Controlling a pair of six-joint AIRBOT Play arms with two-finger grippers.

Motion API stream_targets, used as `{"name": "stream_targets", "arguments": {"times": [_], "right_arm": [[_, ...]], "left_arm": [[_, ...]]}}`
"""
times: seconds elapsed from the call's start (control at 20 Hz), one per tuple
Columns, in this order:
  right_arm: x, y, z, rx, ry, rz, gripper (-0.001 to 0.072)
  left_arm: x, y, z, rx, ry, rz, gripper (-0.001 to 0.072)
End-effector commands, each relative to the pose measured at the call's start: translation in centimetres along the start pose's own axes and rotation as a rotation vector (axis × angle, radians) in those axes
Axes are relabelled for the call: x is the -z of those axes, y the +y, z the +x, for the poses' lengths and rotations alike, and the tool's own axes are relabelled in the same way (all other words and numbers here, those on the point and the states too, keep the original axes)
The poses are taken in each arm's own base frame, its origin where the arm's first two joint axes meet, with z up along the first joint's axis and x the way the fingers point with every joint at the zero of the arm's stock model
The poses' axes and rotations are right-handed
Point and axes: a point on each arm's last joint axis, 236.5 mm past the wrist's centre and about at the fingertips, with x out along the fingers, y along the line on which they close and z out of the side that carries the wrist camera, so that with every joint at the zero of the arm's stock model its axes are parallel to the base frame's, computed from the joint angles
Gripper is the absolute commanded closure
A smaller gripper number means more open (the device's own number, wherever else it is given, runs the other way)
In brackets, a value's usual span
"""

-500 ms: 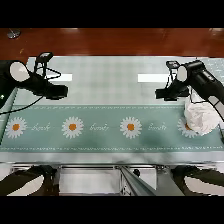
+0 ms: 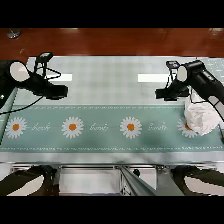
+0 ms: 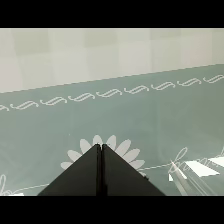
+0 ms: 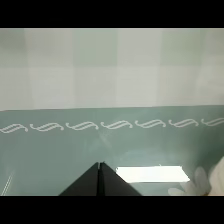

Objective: Fold the shirts.

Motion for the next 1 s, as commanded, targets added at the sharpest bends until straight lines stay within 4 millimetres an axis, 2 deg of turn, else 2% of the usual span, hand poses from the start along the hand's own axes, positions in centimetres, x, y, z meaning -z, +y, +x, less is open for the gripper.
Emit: {"name": "stream_targets", "arguments": {"times": [0.0, 0.05, 0.2, 0.4, 0.5, 0.55, 0.6, 0.65, 0.75, 0.85, 0.9, 0.95], "right_arm": [[0.0, 0.0, 0.0, 0.000, 0.001, 0.001, 0.0676], [-0.1, 0.0, 0.0, -0.001, -0.002, 0.001, 0.0676], [-1.4, 0.4, 0.0, -0.016, -0.058, 0.001, 0.0676], [-3.2, 0.5, -0.2, -0.022, -0.135, -0.001, 0.0676], [-4.0, 0.9, -0.3, -0.041, -0.172, 0.017, 0.0668], [-4.6, 0.8, -0.5, -0.034, -0.195, 0.012, 0.0516], [-5.1, 0.4, -0.6, -0.026, -0.213, 0.020, 0.0130], [-5.3, -0.2, -1.3, -0.007, -0.214, 0.017, 0.0096], [-5.2, -3.7, -4.3, 0.119, -0.179, 0.022, 0.0096], [-4.7, -10.8, -9.3, 0.358, -0.215, 0.051, 0.0096], [-3.5, -14.2, -11.5, 0.419, -0.225, 0.119, 0.0096], [-1.7, -16.6, -12.4, 0.415, -0.219, 0.207, 0.0096]], "left_arm": [[0.0, 0.0, 0.0, 0.000, 0.000, -0.001, 0.0675], [-0.1, 0.0, 0.0, 0.000, -0.002, -0.001, 0.0675], [-2.4, 0.0, -0.1, 0.003, -0.100, -0.001, 0.0675], [-3.2, -0.1, -0.2, 0.004, -0.137, -0.001, 0.0675], [-5.5, 0.0, -0.3, 0.005, -0.231, -0.001, 0.0669], [-6.6, 0.0, -0.2, 0.005, -0.271, -0.003, 0.0502], [-7.6, 0.0, 0.0, 0.007, -0.306, -0.004, 0.0093], [-8.4, -0.3, 0.1, 0.022, -0.336, -0.023, 0.0003], [-9.2, -1.1, -0.9, 0.049, -0.356, -0.026, 0.0003], [-8.8, -1.2, -2.6, 0.042, -0.318, 0.015, 0.0004], [-7.9, -1.0, -3.4, 0.034, -0.294, 0.054, 0.0004], [-6.4, -0.8, -3.7, 0.029, -0.254, 0.081, 0.0004]]}}
